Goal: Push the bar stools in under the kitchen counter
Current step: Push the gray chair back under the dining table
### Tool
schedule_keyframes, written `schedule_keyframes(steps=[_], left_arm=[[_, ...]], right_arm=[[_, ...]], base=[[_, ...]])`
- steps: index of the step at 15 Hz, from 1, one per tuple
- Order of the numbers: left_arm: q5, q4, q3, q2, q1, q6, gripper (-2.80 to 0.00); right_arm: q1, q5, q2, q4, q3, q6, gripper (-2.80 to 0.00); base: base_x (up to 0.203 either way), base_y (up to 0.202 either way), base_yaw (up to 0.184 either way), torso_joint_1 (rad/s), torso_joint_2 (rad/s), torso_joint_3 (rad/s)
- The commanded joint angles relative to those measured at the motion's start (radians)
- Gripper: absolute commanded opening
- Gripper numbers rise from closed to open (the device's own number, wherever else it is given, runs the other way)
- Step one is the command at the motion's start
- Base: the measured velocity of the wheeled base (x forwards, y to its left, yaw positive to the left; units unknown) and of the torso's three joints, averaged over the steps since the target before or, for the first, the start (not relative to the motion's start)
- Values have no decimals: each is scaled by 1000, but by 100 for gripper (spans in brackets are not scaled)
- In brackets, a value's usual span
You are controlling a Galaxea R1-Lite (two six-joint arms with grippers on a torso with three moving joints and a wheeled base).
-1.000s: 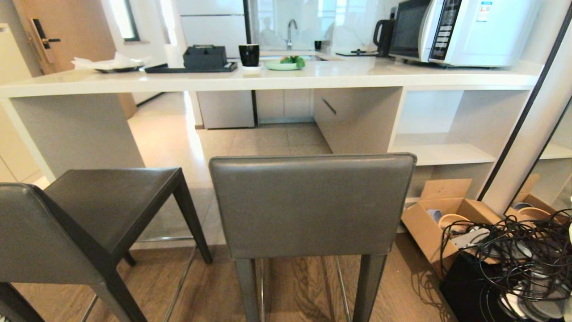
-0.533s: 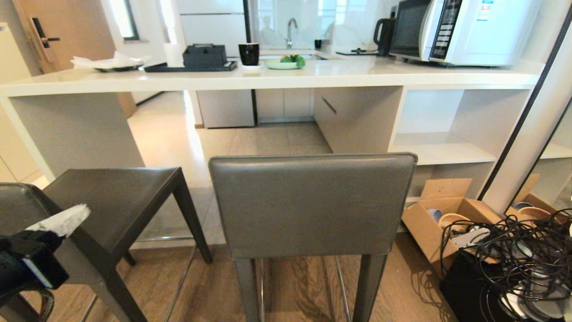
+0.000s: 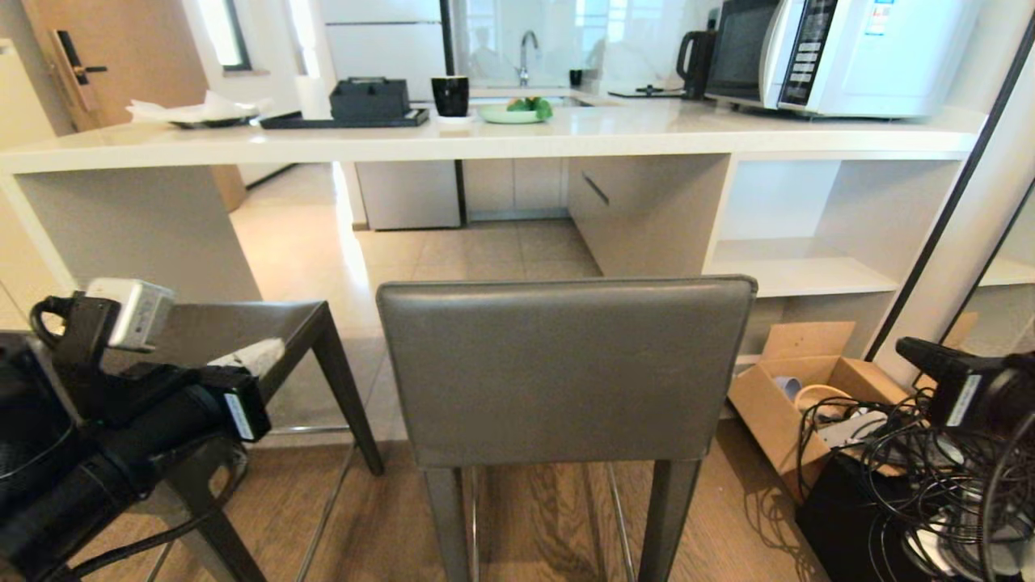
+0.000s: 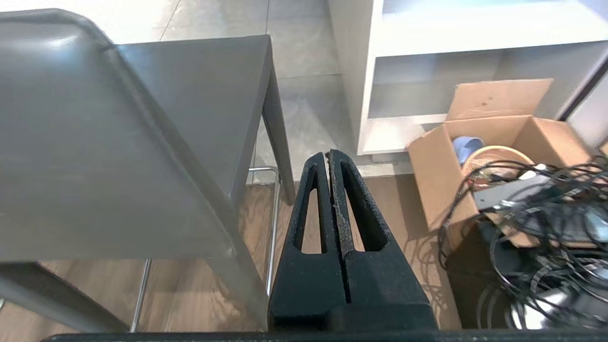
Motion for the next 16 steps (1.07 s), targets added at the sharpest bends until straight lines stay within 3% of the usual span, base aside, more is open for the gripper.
schedule_keyframes(steps=[1, 4, 7, 11, 16], left_arm=[[38, -105, 2, 174, -38, 0, -280], [115, -346, -1, 321, -70, 1, -280], [125, -362, -16, 360, -76, 1, -280], [129, -362, -68, 414, -111, 1, -280], [182, -351, -155, 456, -159, 3, -280]], right_arm=[[16, -8, 154, -90, -5, 4, -280], [72, -99, 329, -264, -11, 39, -280], [147, -176, 455, -436, -15, 54, -280], [166, -208, 501, -450, -49, 57, -280], [166, -228, 513, -449, -84, 57, -280]], base=[[0, 0, 0, 0, 0, 0], [0, 0, 0, 0, 0, 0], [0, 0, 0, 0, 0, 0], [0, 0, 0, 0, 0, 0], [0, 0, 0, 0, 0, 0]])
